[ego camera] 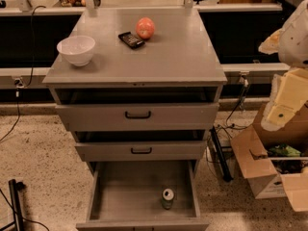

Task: Pick green can from bottom drawer and place on counter

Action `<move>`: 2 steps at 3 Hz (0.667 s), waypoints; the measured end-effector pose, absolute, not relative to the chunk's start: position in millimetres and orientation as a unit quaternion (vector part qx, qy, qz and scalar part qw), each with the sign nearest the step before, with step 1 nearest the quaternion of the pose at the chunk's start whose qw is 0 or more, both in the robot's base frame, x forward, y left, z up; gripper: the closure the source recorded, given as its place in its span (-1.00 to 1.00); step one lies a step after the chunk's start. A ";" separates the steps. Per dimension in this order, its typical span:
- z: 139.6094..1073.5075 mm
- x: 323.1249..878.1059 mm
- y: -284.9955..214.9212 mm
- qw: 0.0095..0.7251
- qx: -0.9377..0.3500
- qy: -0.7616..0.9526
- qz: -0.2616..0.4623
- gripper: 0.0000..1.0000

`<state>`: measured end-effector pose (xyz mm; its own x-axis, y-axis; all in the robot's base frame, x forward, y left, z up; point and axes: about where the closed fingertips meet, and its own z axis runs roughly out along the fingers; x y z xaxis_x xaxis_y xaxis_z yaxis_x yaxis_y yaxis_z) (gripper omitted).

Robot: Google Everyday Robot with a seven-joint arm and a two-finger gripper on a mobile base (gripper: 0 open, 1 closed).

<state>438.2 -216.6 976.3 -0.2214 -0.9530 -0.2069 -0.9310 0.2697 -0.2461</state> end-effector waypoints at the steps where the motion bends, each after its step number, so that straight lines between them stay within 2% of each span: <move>1: 976.4 438.2 -216.6 0.159 -0.603 0.781 -0.035 -1.00; 2: 970.0 446.6 -201.2 0.160 -0.618 0.769 -0.029 -1.00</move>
Offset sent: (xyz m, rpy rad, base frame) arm 0.0194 0.0349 -0.0206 0.0102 0.0307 0.0962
